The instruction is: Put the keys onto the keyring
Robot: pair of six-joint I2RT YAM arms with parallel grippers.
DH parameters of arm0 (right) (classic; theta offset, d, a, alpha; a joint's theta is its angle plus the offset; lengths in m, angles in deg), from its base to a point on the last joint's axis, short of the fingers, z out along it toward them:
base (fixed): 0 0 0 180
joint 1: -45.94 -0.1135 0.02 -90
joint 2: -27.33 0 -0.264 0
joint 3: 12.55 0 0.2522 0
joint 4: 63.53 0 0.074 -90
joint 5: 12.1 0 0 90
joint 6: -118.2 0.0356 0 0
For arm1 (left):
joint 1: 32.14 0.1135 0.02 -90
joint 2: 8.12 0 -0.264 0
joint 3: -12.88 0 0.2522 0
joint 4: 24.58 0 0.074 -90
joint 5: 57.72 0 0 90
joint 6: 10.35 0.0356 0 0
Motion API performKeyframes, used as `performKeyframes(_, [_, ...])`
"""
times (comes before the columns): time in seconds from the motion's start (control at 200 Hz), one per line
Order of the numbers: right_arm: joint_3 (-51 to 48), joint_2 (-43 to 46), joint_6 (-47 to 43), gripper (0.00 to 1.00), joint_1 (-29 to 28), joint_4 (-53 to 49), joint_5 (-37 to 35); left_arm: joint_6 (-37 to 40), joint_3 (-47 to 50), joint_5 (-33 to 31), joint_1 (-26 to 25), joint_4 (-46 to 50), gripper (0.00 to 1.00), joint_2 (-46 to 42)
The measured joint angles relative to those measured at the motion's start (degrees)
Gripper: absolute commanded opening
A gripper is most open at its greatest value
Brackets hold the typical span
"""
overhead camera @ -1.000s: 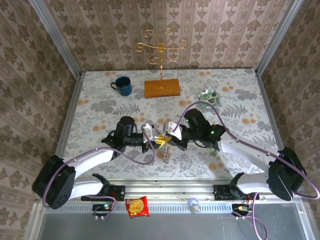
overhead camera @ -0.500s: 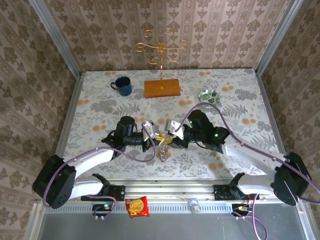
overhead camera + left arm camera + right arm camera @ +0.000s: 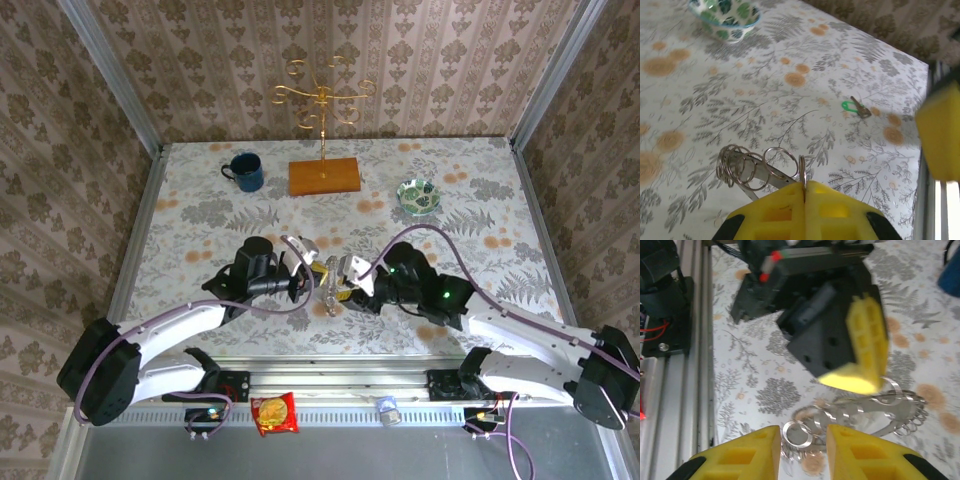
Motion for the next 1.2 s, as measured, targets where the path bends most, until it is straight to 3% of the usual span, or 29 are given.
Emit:
performKeyframes(0.235, [-0.2,-8.55,6.71,0.24,-5.79,10.73,-2.91,-16.9,-9.03,-8.24,-1.97,11.41,0.0,0.55])
performKeyframes(0.635, [-6.38,-14.82,14.21,0.19,-7.63,28.52,-19.56,-45.07,-19.69,-16.83,-2.54,32.3,0.0,0.28])
performKeyframes(0.9, [-9.29,-18.95,10.14,0.14,-7.65,42.03,-23.02,-61.7,-24.55,-15.89,-2.47,41.72,0.0,2.8])
performKeyframes(1.195, [-13.7,-23.69,4.98,0.14,-8.37,53.11,-24.9,-70.12,-29.35,-11.23,-0.24,48.74,0.0,6.21])
